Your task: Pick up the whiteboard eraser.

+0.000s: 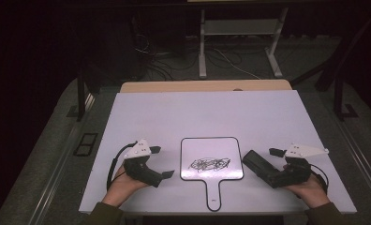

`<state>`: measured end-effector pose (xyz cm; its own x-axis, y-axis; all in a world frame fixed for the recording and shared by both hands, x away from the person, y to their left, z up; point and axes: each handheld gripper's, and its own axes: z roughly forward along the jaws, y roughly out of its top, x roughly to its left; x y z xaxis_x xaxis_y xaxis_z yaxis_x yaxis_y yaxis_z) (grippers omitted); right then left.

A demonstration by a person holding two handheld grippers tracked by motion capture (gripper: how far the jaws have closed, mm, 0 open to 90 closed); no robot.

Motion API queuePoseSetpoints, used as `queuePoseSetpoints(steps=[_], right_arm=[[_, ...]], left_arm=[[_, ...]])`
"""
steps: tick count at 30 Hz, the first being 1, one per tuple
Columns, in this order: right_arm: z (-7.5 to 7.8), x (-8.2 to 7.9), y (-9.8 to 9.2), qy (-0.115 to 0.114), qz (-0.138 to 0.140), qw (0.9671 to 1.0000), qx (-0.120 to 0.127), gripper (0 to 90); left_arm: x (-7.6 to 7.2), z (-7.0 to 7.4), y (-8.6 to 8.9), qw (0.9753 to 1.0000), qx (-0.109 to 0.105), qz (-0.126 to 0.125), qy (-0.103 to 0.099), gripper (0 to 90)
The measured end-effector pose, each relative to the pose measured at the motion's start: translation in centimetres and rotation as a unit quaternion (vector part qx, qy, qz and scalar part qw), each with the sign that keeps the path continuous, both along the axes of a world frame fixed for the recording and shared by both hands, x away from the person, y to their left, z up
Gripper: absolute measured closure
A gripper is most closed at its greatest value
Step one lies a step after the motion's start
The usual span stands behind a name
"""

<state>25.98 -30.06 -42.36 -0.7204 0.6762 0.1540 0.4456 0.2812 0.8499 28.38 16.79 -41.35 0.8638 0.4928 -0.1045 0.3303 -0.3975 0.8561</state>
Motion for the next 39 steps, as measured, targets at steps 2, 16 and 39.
queuePoseSetpoints(steps=[2, 16, 39], right_arm=[[0.0, 0.0, 0.0, -0.001, 0.0, 1.0, -0.001, 0.0], [0.4, -0.1, 0.0, 0.003, -0.001, 0.9998, -0.019, 0.0], [0.4, 1.6, -0.2, 0.013, -0.022, 0.9974, -0.067, 0.0]], left_arm=[[0.1, 0.0, 0.0, 1.0, 0.001, 0.0, 0.002, 0.0], [0.0, -0.2, 0.1, 1.0, -0.004, -0.003, 0.006, 0.0], [0.1, -0.6, 0.1, 0.9999, -0.005, -0.005, 0.011, 0.0]])
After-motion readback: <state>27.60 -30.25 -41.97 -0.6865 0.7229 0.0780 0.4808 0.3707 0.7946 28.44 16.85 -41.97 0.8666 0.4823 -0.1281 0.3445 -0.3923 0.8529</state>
